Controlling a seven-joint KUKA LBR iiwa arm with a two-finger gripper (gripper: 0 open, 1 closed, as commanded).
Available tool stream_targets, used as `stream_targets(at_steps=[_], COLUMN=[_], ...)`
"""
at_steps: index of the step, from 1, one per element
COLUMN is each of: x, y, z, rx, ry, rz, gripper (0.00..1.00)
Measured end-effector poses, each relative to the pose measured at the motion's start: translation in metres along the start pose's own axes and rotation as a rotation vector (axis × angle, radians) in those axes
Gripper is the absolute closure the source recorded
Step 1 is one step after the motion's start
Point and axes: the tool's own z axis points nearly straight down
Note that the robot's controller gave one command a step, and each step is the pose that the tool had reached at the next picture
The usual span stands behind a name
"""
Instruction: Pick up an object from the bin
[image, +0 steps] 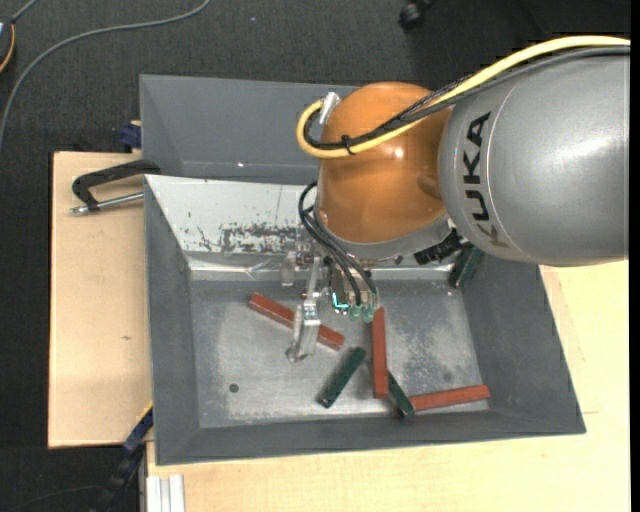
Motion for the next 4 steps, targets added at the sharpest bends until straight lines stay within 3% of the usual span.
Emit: stream_targets(at_steps=[1,2,3,4], x=[-0.038,-0.07,-0.07,-0.076], y=[-0.033,-0.065,-0.063,-0.033], z=[0.132,0.163,0.162,0.013], rx=[0.001,0.001,-0.001,-0.001], ry=[-0.002,-0.012,-0.012,-0.015], rz=[-0.154,-0.217,-0.219,-0.254], gripper=[0.0,0.0,1.0,1.0])
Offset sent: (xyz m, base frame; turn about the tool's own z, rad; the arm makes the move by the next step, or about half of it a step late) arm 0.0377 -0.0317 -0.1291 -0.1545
